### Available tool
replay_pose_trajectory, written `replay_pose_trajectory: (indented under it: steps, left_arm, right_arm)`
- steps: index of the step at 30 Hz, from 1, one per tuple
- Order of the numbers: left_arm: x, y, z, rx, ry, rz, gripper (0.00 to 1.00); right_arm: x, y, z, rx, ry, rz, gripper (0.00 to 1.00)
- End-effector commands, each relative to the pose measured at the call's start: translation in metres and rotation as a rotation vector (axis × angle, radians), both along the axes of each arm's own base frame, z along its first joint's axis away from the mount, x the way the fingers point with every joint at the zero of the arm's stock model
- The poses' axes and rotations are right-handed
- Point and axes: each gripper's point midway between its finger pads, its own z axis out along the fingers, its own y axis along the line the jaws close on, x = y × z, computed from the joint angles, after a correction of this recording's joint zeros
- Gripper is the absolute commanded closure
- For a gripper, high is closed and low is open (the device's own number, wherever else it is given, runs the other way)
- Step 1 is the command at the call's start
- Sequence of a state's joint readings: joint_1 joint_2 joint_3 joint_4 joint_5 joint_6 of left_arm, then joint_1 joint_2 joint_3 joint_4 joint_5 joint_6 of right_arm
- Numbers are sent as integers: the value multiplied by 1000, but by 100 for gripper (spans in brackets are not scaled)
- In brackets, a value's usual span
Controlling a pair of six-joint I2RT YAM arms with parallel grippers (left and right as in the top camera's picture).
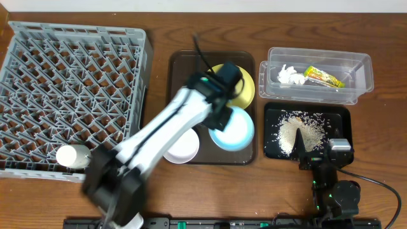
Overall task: Sort waste into correct bins and load items into the dishwasher
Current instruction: 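Carry the light-blue bowl into the rack's back row and release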
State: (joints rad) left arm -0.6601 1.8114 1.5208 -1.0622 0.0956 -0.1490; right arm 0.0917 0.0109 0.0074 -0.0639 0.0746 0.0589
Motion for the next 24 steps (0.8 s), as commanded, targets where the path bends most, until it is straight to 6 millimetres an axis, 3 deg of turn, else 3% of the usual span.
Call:
replay_pose_trajectory:
  steps: [1,5,8,18,21,24]
  left_arm:
    - [56,96,86,343,-457,171,94]
    - [80,171,142,645,-704,350,94]
    - [89,214,158,790,-757,464,94]
    - [156,308,130,1007,-712,559,94]
    - [167,324,125,1105,-708,566,94]
    - [176,332,107,1124,-683,568,94]
  right_arm:
    - [0,-1,-1,-4,0,0,1]
    - [0,-1,-1,-4,0,0,1]
    - [0,-1,-1,-4,0,0,1]
    - [0,-1,-1,-4,0,0,1]
    - [0,-1,-1,-4,0,0,1]
    - [0,-1,-1,-4,0,0,1]
